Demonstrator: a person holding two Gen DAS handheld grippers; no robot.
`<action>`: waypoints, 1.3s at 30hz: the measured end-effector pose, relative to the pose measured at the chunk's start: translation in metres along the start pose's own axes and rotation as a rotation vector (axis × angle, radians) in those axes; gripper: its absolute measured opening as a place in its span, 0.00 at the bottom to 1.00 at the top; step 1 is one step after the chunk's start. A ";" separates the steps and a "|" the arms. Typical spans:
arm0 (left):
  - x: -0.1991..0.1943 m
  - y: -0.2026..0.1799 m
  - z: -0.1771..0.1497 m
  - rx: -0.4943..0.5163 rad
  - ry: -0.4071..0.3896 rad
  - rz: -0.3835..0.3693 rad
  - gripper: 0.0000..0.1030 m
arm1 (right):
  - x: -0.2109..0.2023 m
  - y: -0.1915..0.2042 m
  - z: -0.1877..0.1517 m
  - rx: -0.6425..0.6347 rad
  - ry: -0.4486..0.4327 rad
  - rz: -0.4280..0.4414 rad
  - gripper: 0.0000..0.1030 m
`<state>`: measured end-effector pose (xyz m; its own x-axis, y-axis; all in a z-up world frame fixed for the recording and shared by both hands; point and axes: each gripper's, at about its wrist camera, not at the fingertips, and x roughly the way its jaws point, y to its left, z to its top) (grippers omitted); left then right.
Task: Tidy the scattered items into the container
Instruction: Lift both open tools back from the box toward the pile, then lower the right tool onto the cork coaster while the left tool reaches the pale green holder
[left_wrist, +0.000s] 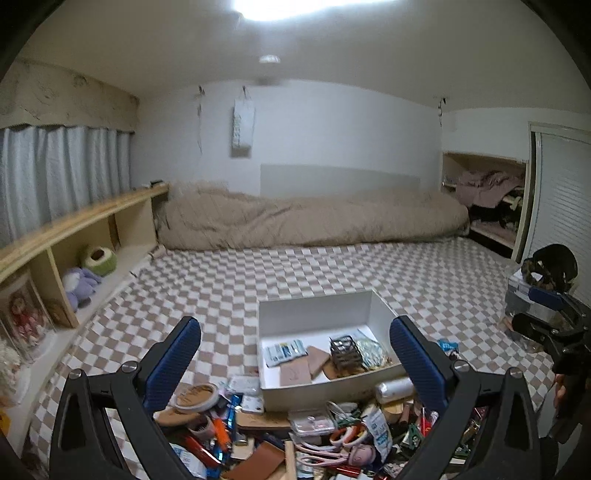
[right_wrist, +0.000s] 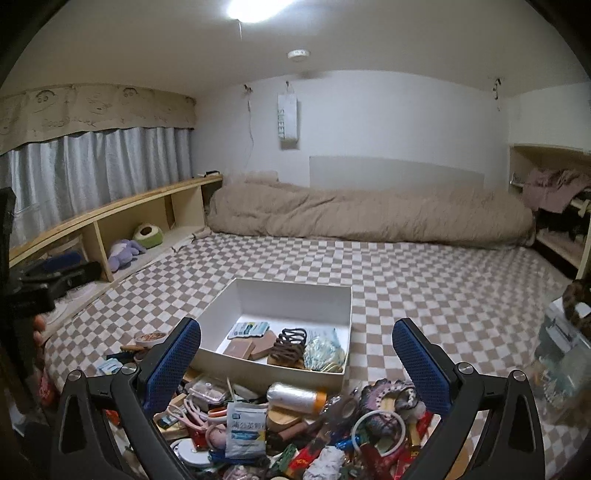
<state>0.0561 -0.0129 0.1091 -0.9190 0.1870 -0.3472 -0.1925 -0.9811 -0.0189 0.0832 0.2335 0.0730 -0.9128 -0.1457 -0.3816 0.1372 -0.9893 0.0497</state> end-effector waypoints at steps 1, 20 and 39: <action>-0.005 0.003 0.000 0.000 -0.010 0.002 1.00 | -0.003 -0.001 0.000 0.003 -0.009 0.001 1.00; -0.019 0.108 -0.056 -0.126 0.032 0.220 1.00 | -0.013 -0.056 -0.041 0.098 -0.007 -0.266 1.00; 0.035 0.132 -0.202 -0.161 0.589 0.245 1.00 | 0.049 -0.142 -0.141 0.373 0.206 -0.220 1.00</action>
<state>0.0679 -0.1459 -0.0953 -0.5791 -0.0565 -0.8133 0.0942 -0.9955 0.0021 0.0736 0.3684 -0.0831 -0.8042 0.0345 -0.5934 -0.2324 -0.9371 0.2604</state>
